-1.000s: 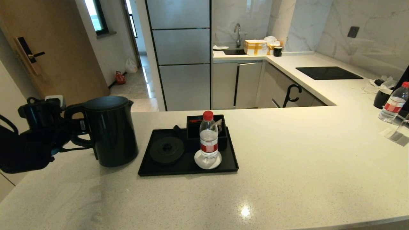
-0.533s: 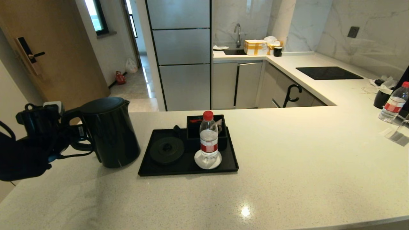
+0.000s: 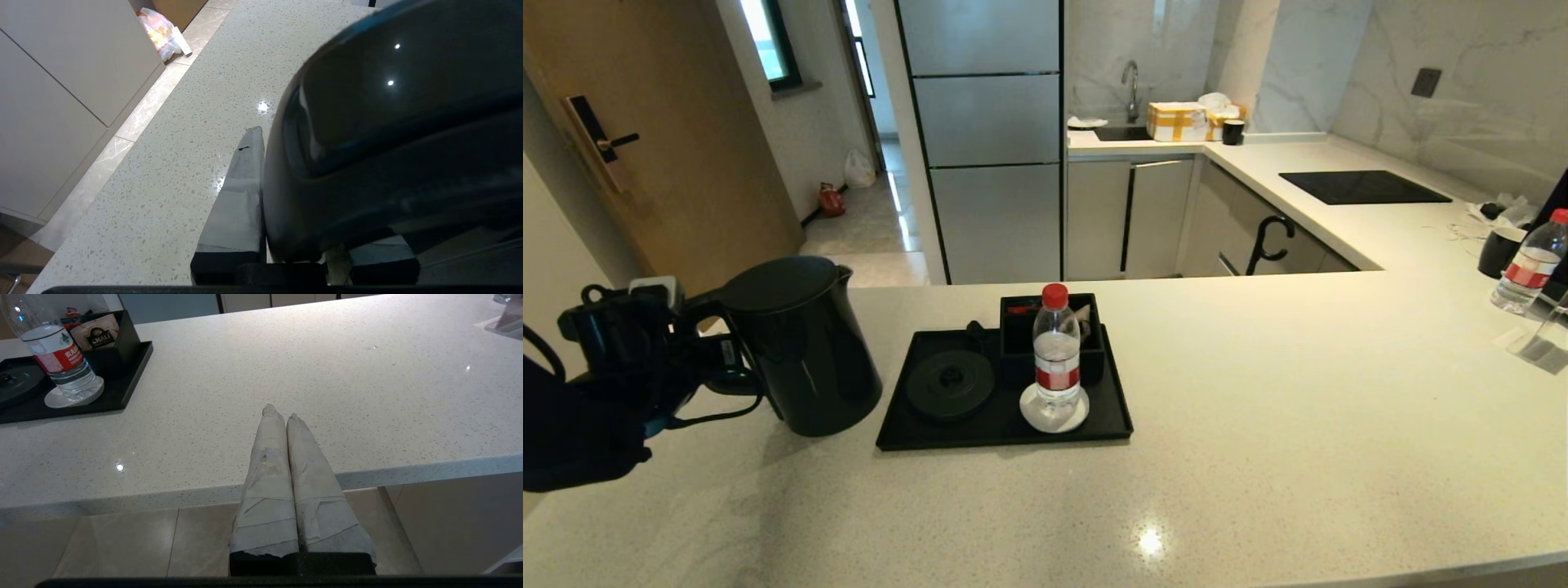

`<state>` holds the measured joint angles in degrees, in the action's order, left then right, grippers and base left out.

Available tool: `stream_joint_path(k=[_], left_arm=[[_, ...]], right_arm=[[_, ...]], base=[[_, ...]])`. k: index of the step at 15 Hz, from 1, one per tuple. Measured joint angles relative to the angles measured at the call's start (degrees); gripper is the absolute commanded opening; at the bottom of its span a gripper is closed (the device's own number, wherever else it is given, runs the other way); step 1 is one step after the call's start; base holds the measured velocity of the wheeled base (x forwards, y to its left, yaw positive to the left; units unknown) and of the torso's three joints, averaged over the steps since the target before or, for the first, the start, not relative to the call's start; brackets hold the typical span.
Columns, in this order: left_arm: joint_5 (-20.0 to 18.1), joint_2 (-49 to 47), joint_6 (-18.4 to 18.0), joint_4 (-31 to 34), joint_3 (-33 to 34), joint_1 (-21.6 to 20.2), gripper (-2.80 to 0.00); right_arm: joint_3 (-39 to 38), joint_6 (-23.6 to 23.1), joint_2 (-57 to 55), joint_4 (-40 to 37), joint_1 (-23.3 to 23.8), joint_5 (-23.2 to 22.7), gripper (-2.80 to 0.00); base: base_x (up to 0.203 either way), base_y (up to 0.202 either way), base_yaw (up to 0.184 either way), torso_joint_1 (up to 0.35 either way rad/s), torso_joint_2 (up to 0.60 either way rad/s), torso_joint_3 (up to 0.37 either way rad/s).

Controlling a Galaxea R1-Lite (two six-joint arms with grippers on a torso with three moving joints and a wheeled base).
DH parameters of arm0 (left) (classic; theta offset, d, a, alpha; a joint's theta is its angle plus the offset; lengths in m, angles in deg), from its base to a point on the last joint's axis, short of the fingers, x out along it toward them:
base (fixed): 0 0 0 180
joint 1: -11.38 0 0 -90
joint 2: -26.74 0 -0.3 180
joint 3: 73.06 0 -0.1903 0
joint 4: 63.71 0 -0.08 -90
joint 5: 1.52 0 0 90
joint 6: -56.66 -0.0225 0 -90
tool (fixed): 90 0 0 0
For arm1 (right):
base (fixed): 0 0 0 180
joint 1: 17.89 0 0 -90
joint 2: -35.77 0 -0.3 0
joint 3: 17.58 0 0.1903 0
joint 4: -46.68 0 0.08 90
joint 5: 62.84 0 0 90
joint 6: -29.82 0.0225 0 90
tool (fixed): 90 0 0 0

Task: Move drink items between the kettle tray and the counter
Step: Place it on the left

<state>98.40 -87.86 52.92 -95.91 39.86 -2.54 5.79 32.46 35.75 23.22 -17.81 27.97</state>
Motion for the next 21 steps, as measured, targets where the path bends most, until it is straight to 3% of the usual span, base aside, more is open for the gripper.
stream_joint_path(k=[1, 11, 21], left_arm=[[-0.09, 0.01, -0.09, 0.57, 0.36, 0.17, 0.00], [-4.28, 0.59, -0.02, -5.47, 5.51, 0.14, 0.00], [-4.23, 4.63, -0.35, -8.29, 11.98, 0.20, 0.00]], right_arm=[[0.00, 0.00, 0.00, 0.00, 0.00, -0.05, -2.80], [0.00, 0.00, 0.00, 0.02, -0.02, -0.05, -2.80], [0.00, -0.02, 0.00, 0.00, 0.00, -0.04, -2.80]], base=[[0.000, 0.000, 0.000, 0.000, 0.00, 0.000], [0.000, 0.000, 0.000, 0.000, 0.00, 0.000], [0.000, 0.000, 0.000, 0.000, 0.00, 0.000]])
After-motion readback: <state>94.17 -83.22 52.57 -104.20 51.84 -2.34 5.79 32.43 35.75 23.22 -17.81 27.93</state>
